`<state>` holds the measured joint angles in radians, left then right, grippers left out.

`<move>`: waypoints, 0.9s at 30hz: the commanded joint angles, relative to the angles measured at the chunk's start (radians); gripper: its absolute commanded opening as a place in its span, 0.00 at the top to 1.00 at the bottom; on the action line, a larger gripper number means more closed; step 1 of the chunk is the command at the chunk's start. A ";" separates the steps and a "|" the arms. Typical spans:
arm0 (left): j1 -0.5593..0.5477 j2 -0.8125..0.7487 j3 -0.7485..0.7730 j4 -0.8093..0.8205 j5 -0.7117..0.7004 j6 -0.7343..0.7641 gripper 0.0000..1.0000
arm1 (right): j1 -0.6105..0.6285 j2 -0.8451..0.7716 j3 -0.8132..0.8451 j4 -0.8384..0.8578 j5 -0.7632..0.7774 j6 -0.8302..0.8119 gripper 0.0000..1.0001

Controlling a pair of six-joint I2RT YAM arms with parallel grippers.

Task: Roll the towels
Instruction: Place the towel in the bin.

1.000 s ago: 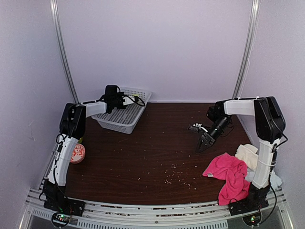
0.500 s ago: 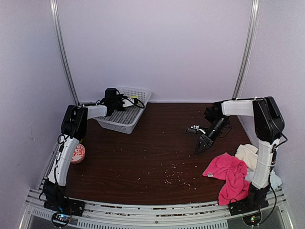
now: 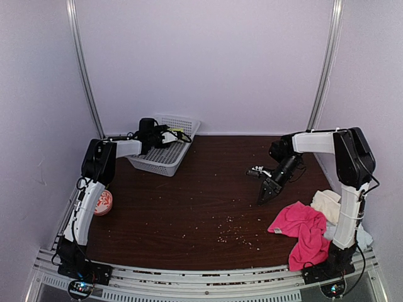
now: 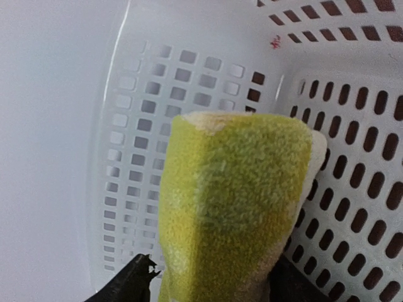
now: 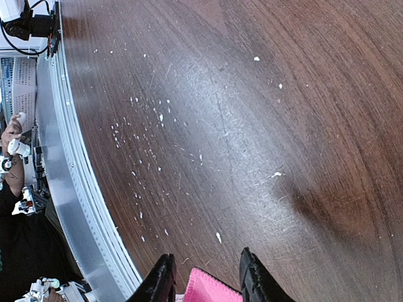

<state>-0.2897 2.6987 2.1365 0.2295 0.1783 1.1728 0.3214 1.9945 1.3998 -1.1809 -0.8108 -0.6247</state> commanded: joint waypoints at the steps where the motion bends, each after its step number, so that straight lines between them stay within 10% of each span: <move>1: -0.012 -0.065 -0.045 -0.031 -0.002 0.004 0.29 | 0.008 -0.002 0.011 -0.003 0.005 -0.007 0.65; 7: -0.021 -0.123 -0.104 -0.031 0.006 -0.024 0.03 | 0.008 -0.023 0.007 -0.012 -0.007 -0.018 0.65; 27: -0.065 -0.523 -0.336 -0.086 -0.116 -0.246 0.02 | -0.036 -0.079 0.200 -0.088 -0.001 -0.028 0.63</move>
<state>-0.3176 2.3123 1.8004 0.1482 0.1486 1.0683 0.3134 1.9820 1.4986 -1.2411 -0.8135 -0.6556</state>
